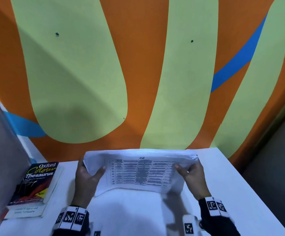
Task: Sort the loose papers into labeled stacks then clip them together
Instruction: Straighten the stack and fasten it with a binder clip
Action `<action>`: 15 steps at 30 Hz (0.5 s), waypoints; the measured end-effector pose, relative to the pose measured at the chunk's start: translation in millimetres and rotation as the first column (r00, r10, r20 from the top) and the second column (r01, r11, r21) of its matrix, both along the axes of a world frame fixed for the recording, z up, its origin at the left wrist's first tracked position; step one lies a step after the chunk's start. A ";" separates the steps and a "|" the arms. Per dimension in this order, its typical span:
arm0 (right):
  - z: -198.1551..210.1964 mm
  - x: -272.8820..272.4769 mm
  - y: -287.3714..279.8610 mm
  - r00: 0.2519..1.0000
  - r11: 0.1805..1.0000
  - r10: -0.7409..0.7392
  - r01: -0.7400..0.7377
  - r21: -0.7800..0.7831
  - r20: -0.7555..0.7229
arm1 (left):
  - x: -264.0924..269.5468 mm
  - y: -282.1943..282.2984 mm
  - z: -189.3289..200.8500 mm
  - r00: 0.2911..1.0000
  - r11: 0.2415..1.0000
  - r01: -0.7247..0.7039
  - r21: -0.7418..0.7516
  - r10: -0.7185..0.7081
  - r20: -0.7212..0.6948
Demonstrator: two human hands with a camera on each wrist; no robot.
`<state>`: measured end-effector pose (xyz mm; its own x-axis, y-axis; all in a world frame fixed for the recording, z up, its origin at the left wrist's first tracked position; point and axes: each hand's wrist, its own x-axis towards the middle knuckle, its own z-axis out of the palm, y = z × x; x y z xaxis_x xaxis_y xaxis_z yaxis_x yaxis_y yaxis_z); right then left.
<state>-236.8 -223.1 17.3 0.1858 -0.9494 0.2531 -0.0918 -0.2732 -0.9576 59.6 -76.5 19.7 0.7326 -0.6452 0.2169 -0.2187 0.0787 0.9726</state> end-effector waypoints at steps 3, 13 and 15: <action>2.1 3.8 2.8 1.000 1.000 -0.013 0.013 0.008 -0.022 | 0.0 -3.2 -6.2 0.999 0.998 0.040 0.038 -0.041 0.025; 19.0 8.8 -0.4 0.956 0.816 -0.194 0.033 -0.577 -0.219 | -1.6 -3.5 -12.7 0.994 0.994 0.108 -0.012 -0.108 -0.024; 20.4 5.6 -2.3 0.954 0.821 -0.173 0.002 -0.571 -0.247 | -1.1 -5.6 -12.6 0.991 0.992 0.128 -0.011 -0.128 -0.036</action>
<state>-231.2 -225.4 37.8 0.2519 -0.6739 0.6946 -0.3766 -0.7294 -0.5711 58.4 -82.1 7.1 0.6515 -0.7325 0.1975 -0.1706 0.1122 0.9789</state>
